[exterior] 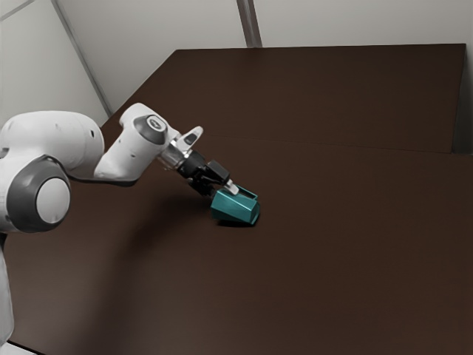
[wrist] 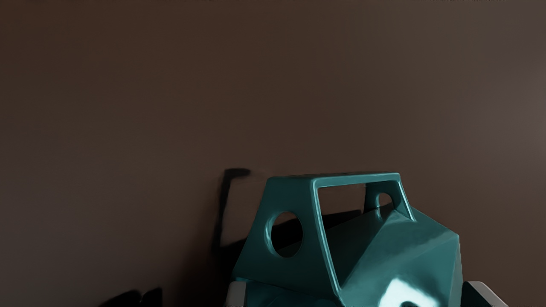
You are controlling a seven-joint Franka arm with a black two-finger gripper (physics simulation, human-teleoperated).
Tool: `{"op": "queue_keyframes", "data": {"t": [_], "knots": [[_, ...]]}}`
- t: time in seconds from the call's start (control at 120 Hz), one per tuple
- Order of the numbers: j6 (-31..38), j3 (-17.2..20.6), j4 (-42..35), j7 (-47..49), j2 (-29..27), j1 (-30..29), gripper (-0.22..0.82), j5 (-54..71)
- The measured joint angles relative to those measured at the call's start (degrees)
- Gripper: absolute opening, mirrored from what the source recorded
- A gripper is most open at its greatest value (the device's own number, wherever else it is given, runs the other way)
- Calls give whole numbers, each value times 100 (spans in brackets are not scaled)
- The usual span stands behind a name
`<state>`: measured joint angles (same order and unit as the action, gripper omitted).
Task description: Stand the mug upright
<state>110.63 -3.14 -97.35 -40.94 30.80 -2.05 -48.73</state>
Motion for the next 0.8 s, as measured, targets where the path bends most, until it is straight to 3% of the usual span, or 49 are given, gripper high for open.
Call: {"op": "queue_keyframes", "data": {"t": [0.167, 0.333, 0.475, 0.667, 0.8], "knots": [[-19, 14, -10, -235, 21, 4, 40, -239], [-53, 16, -10, -402, 5, 7, 14, -298], [-74, 17, -8, -490, -45, 12, -2, -304], [-127, 14, -6, -522, -232, 162, -12, -499], [-154, 15, -14, -457, -388, 282, -13, -534]]}}
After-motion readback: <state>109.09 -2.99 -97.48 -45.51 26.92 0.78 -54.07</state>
